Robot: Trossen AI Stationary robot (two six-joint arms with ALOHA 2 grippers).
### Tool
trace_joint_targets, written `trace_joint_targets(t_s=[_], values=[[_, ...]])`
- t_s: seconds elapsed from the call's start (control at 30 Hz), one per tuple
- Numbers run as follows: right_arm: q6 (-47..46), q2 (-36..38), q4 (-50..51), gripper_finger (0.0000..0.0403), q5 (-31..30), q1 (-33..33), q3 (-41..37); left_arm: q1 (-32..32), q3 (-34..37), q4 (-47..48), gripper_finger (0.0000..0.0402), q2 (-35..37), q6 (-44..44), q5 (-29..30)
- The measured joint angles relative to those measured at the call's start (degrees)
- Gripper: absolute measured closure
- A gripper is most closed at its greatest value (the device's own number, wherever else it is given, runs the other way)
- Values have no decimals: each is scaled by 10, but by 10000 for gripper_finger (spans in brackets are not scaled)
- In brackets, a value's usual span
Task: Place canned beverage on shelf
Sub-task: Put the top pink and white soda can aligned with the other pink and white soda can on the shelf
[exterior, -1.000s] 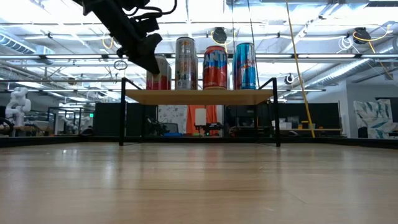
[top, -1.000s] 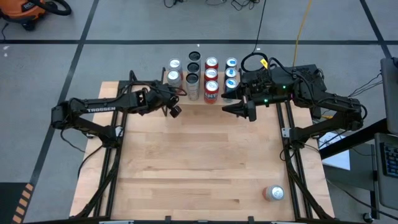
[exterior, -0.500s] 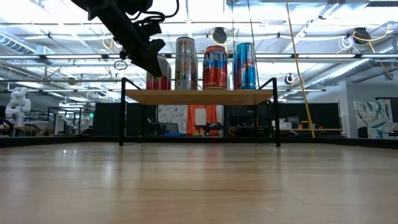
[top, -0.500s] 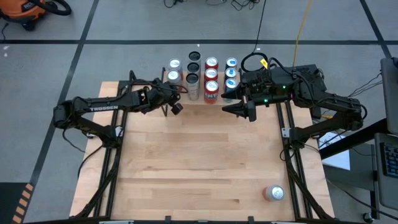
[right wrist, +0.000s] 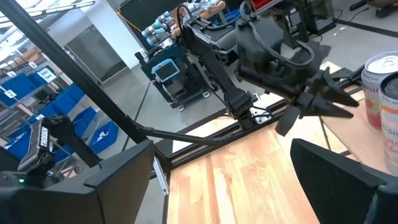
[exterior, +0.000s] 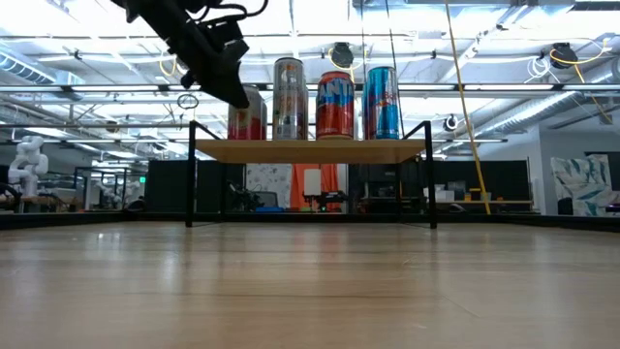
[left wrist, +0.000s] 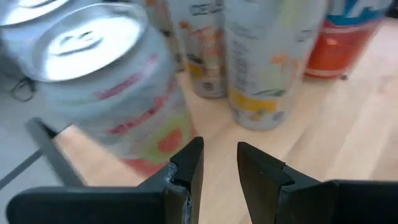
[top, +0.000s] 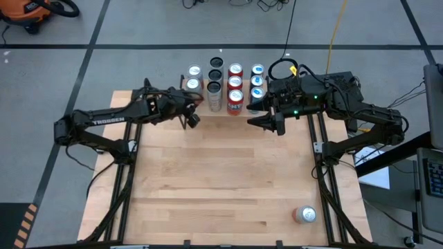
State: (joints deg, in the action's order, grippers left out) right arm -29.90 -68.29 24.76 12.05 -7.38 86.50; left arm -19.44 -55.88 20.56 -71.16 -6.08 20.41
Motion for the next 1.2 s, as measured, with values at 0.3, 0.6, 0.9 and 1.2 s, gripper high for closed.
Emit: trace_joint_targets(t_s=[0.3, 0.6, 0.9, 1.2], values=[[8, 0, 4, 46, 0, 0, 0, -20, 0, 14, 302, -25, 25, -13], [12, 0, 5, 46, 0, 0, 0, -28, 0, 3, 302, -27, 51, -13], [21, 0, 5, 46, 0, 0, 0, -27, 0, -27, 302, -39, 54, -8], [19, 0, 4, 46, 0, 0, 0, -27, 0, -31, 302, -44, 58, 19]])
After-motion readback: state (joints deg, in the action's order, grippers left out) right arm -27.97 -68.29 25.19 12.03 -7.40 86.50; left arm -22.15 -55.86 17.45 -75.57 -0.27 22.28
